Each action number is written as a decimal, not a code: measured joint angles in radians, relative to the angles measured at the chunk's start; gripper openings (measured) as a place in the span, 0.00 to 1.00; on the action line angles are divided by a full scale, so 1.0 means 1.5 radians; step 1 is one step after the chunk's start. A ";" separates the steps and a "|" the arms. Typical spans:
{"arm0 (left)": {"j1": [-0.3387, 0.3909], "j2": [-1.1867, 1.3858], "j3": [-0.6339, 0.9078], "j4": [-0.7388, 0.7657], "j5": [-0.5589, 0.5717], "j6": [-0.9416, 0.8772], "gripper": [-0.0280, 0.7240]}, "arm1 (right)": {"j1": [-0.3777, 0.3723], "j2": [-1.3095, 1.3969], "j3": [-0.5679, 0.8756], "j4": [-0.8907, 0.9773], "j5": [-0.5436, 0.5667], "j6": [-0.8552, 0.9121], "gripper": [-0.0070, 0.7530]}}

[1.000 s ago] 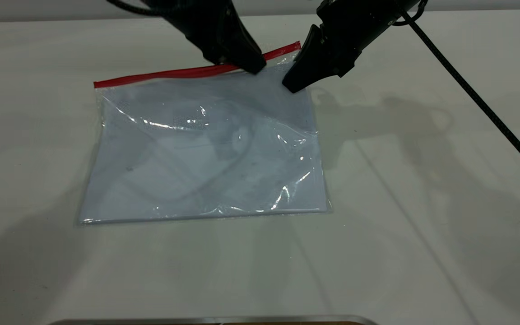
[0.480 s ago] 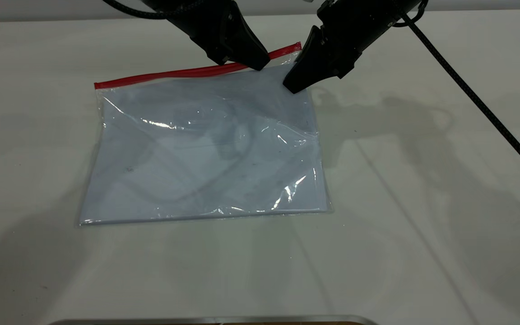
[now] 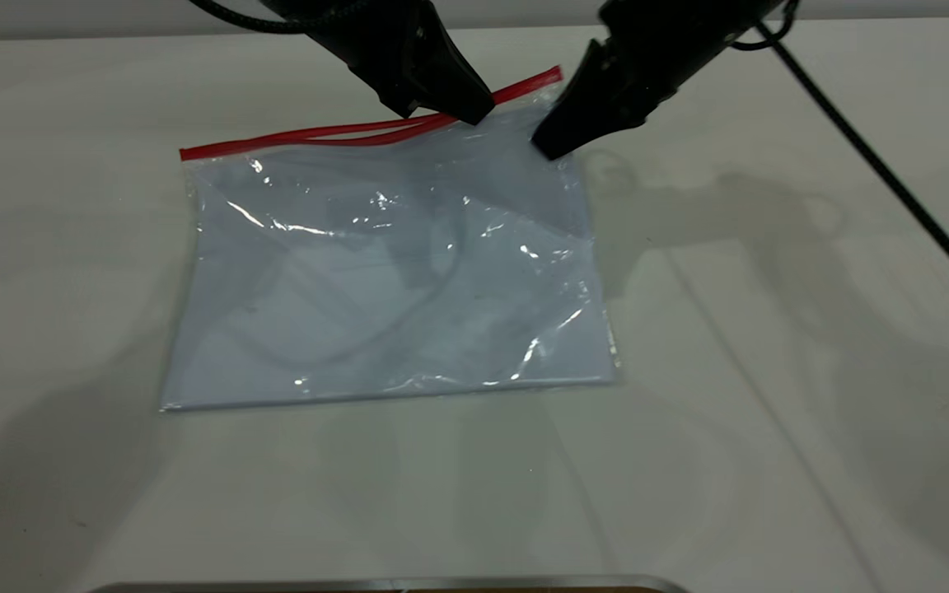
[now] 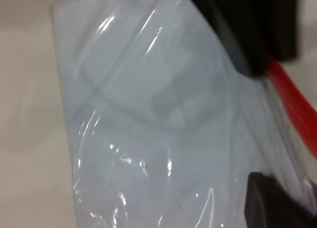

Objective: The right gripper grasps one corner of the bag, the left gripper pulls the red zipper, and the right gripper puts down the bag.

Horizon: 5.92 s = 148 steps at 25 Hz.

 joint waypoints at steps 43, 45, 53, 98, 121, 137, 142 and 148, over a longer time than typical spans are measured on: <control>0.081 -0.093 -0.002 0.228 -0.005 -0.366 0.89 | -0.230 -0.078 -0.066 -0.216 0.022 0.361 0.92; 0.081 -0.144 -0.002 0.293 0.003 -0.452 0.91 | -0.230 -0.127 -0.088 -0.234 0.050 0.395 0.91; 0.081 -0.385 -0.002 0.577 0.113 -0.875 0.87 | -0.230 -0.349 -0.184 -0.268 0.207 0.531 0.78; 0.081 -1.407 0.600 0.735 0.364 -1.143 0.81 | -0.231 -1.486 0.539 -0.349 0.219 0.844 0.77; 0.081 -1.435 0.735 0.733 0.346 -1.200 0.81 | -0.231 -1.624 0.788 -0.528 0.172 0.855 0.77; 0.081 -1.435 0.738 0.733 0.340 -1.201 0.81 | -0.231 -1.624 0.788 -0.528 0.172 0.855 0.77; 0.101 -1.456 0.738 0.733 0.339 -1.201 0.81 | -0.231 -1.624 0.788 -0.528 0.172 0.855 0.77; 0.197 -1.526 0.738 0.733 0.339 -1.190 0.81 | -0.231 -1.624 0.788 -0.528 0.172 0.855 0.77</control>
